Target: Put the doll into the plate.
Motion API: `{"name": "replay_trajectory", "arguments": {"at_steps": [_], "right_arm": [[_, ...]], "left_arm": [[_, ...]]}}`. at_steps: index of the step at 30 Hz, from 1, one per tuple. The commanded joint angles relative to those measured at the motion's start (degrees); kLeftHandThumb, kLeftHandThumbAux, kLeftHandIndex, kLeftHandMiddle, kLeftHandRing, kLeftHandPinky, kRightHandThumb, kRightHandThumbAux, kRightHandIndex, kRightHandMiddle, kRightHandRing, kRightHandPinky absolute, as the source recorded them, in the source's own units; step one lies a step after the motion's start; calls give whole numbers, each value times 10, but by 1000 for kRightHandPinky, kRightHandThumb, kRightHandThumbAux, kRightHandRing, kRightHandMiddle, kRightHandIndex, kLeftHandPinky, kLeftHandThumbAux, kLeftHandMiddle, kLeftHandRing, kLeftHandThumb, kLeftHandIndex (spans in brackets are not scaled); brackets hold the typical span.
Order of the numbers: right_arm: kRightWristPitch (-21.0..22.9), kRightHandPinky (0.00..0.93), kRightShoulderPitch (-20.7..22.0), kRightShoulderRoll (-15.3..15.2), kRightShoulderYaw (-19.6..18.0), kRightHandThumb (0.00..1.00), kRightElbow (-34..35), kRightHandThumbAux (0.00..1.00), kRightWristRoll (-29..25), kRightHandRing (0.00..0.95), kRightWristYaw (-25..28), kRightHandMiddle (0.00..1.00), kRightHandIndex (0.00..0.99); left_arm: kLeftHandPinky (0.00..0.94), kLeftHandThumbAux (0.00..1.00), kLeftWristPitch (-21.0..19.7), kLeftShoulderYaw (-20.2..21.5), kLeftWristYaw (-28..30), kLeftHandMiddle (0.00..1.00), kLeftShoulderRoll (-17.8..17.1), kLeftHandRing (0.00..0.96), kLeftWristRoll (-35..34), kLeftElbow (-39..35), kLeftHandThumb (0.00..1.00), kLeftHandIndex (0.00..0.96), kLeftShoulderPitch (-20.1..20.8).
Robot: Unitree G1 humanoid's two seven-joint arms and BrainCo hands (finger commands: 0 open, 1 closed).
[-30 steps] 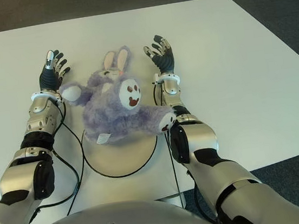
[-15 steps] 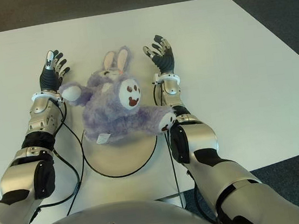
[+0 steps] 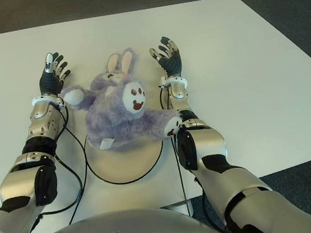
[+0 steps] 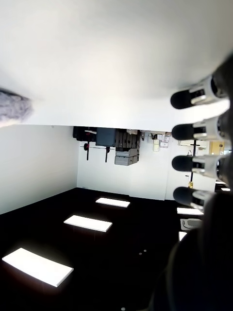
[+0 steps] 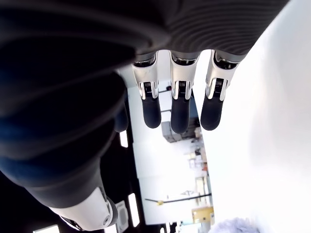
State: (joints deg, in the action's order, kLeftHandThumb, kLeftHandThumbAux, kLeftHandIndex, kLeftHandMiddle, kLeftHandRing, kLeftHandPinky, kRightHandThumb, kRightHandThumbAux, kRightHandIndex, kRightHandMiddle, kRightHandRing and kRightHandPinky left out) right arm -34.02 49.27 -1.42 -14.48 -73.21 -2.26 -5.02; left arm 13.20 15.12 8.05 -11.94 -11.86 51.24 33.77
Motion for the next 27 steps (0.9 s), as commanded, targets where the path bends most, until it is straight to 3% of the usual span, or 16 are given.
{"name": "replay_trajectory", "arguments": {"at_steps": [1,27], "right_arm": [[3,206,-20,0,0,325,-8,813,0,160,0,155,170],[2,200,-22,0,-6,347,-8,822,-6,158,12,157,179]], "left_arm": [[0,293,-20,4,6,2,2,0,-3,29,0,0,-20],[0,304,-15,3,-4,14,1,0,3,30,0,0,-21]]}}
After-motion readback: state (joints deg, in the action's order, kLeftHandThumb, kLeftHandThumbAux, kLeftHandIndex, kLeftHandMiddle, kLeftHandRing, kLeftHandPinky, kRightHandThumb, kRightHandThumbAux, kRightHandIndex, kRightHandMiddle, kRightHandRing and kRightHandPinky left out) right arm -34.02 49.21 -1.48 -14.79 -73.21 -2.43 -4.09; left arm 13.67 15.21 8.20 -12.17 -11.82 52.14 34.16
